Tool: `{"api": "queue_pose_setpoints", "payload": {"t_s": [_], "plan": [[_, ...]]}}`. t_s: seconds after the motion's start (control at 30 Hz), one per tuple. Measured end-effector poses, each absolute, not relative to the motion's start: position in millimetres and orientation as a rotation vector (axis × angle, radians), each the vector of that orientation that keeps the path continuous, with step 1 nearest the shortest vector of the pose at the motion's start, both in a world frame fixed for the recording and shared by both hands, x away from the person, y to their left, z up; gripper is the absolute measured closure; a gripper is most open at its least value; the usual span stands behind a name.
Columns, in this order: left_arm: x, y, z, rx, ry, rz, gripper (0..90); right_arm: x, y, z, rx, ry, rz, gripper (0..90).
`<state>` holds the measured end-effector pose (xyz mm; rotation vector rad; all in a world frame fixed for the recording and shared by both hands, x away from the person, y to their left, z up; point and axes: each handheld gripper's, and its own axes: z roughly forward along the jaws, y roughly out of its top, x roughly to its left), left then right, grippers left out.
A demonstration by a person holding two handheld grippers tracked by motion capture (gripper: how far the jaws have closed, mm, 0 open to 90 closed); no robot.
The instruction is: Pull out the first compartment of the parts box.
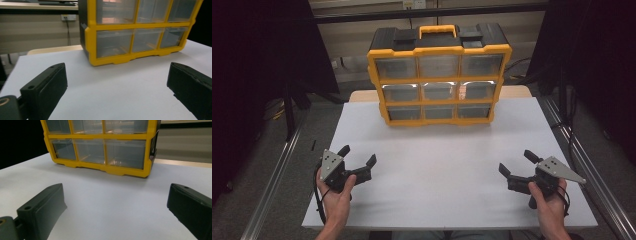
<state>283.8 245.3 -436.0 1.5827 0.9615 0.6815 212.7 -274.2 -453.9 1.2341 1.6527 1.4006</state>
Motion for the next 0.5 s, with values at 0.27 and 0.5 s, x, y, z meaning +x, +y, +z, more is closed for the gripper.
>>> {"api": "queue_pose_setpoints", "payload": {"t_s": [0.27, 0.5], "plan": [[294.3, 240.2, -432.3, 1.614, 0.957, 0.703, 3.9, 212.7, -273.4, -454.1, 1.231, 1.656, 1.403, 1.1], [304.4, 237.9, -427.0, 1.706, 0.884, 0.788, 3.7, 213.2, -272.9, -454.3, 1.228, 1.658, 1.408, 1.2]]}}
